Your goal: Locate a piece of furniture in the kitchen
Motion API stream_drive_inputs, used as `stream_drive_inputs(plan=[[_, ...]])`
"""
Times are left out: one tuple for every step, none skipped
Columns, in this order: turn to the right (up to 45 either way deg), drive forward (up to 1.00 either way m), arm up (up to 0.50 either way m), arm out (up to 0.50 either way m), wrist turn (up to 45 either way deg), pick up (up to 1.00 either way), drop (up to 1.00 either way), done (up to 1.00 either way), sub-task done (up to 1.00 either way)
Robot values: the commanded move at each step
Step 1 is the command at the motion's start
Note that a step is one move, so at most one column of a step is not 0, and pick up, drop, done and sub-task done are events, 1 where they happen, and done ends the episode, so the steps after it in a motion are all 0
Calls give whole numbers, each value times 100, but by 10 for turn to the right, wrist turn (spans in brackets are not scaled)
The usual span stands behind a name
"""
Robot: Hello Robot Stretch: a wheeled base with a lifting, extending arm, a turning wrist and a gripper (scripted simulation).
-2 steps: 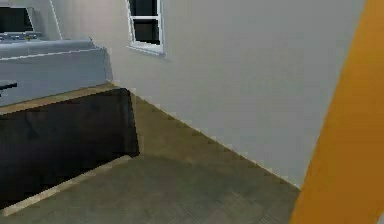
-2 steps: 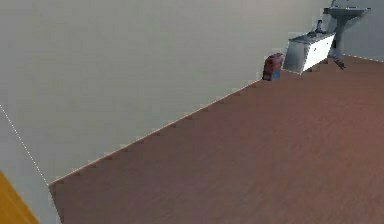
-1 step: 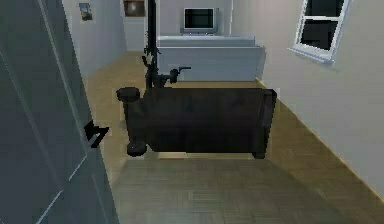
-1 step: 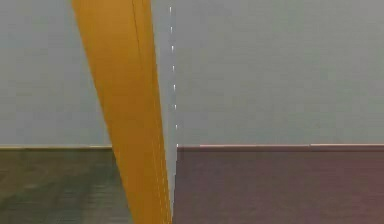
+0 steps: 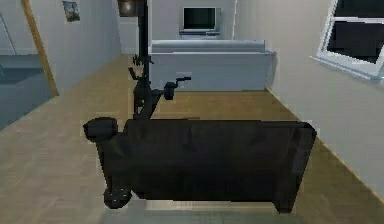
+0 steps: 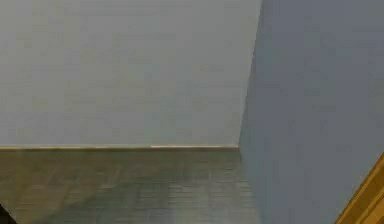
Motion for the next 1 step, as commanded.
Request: stream_drive_inputs(plan=[[240, 0, 0, 0, 0, 0, 0, 0, 0]])
